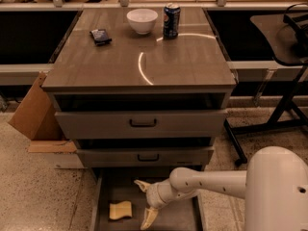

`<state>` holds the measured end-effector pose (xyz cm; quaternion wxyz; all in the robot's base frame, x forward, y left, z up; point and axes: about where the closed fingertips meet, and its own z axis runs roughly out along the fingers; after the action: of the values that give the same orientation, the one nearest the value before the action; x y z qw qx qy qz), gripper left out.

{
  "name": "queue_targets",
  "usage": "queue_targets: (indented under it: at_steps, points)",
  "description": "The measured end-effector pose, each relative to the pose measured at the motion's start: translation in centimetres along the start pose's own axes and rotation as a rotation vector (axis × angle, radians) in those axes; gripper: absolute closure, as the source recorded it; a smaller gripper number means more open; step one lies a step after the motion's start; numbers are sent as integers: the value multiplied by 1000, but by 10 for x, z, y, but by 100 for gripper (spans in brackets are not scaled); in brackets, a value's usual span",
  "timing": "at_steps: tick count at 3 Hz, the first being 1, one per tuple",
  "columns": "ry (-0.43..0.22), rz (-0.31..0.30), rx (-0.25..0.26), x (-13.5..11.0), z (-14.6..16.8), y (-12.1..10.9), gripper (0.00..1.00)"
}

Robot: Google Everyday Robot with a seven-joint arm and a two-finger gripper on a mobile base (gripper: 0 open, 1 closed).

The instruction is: Pick sponge from bottom drawer and place on counter

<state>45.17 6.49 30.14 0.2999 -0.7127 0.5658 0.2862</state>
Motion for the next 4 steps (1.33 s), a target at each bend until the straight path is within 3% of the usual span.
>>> queue_targets:
  at_steps: [1,4]
  points:
    - [-4,16,11,21,13,-10,0]
    - [58,45,-40,57,78,-29,0]
